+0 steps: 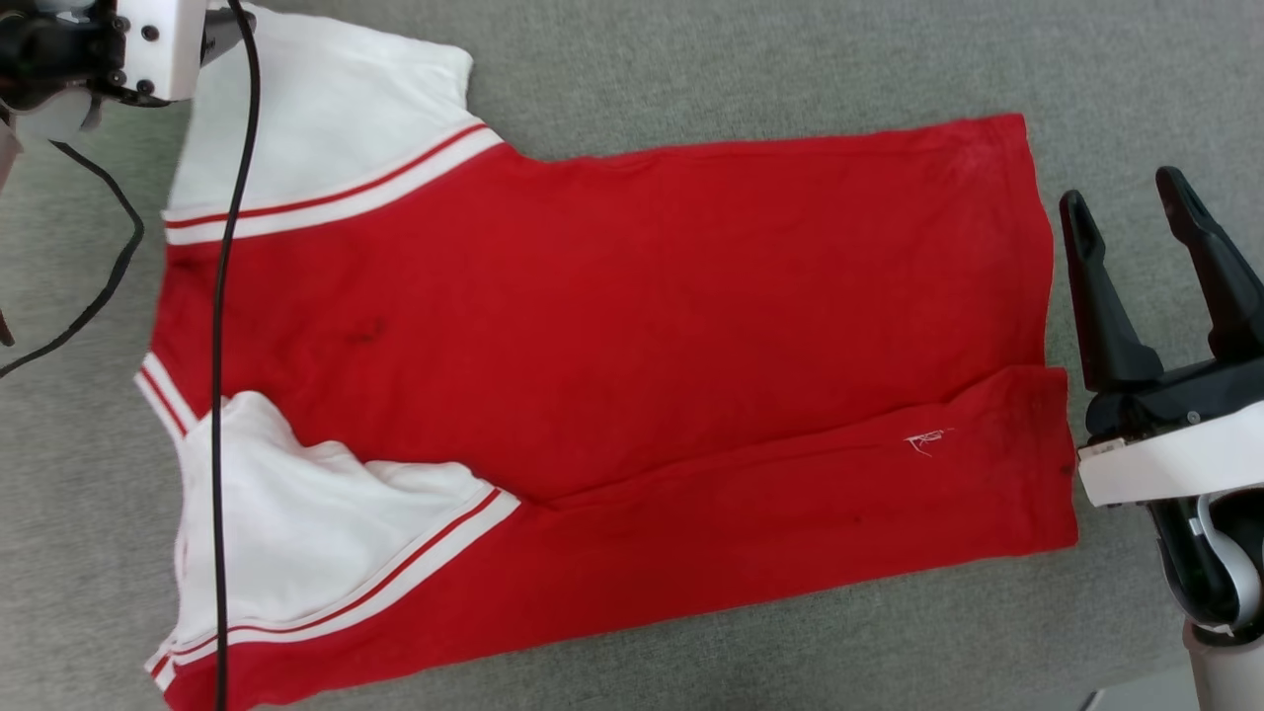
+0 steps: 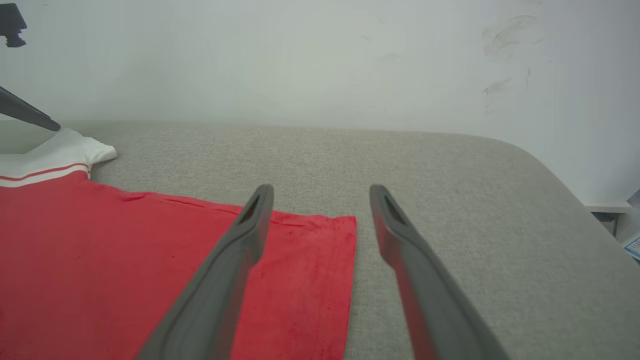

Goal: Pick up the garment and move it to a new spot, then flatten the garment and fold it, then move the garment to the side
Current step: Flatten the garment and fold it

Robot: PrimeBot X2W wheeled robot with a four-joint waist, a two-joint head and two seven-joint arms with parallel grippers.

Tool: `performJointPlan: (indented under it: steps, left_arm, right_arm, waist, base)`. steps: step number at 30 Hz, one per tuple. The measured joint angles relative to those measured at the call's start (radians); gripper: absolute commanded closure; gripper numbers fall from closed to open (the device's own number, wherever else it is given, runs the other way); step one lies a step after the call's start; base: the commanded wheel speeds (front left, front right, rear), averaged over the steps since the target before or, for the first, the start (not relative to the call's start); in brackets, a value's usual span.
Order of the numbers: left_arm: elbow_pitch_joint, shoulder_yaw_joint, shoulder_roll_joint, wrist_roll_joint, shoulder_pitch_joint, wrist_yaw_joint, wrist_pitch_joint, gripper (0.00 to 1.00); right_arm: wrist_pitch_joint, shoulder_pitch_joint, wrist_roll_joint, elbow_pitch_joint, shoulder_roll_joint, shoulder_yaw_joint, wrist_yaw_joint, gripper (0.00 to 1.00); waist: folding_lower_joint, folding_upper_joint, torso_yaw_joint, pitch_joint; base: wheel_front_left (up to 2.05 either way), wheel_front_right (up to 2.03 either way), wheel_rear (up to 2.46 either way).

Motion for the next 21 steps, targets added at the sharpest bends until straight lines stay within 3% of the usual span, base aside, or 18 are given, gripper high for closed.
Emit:
performJointPlan:
  steps: [12,13,14,21]
  left_arm:
    - [0.045,-0.046,-0.019,0.002,-0.015,-0.003,0.058,0.0]
    - [0.041,-0.05,-0.019,0.004,-0.015,-0.004,0.057,0.42]
    - [0.038,-0.054,-0.019,0.004,-0.014,-0.005,0.052,1.0]
    - [-0.013,-0.1,-0.017,0.037,0.024,-0.009,-0.103,1.0]
  right_arm:
    - [-0.023,-0.031,-0.004,0.021,0.007,0.001,0.0,0.0]
    - [-0.023,-0.034,-0.004,0.023,0.007,-0.001,0.0,0.0]
    - [-0.023,-0.04,-0.004,0.025,0.006,-0.001,0.0,0.0]
    - [-0.007,-0.071,-0.005,0.036,-0.035,-0.011,0.0,0.0]
  waist:
    - [-0.0002,0.0,-0.013,0.071]
    - [-0.0002,0.0,-0.009,0.071]
    - [-0.0002,0.0,-0.007,0.069]
    - [-0.0001,0.0,0.016,0.027]
  base:
    - [0.0,0.0,0.0]
    - [0.0,0.0,0.0]
    - [0.0,0.0,0.0]
    - [0.0,0.0,0.0]
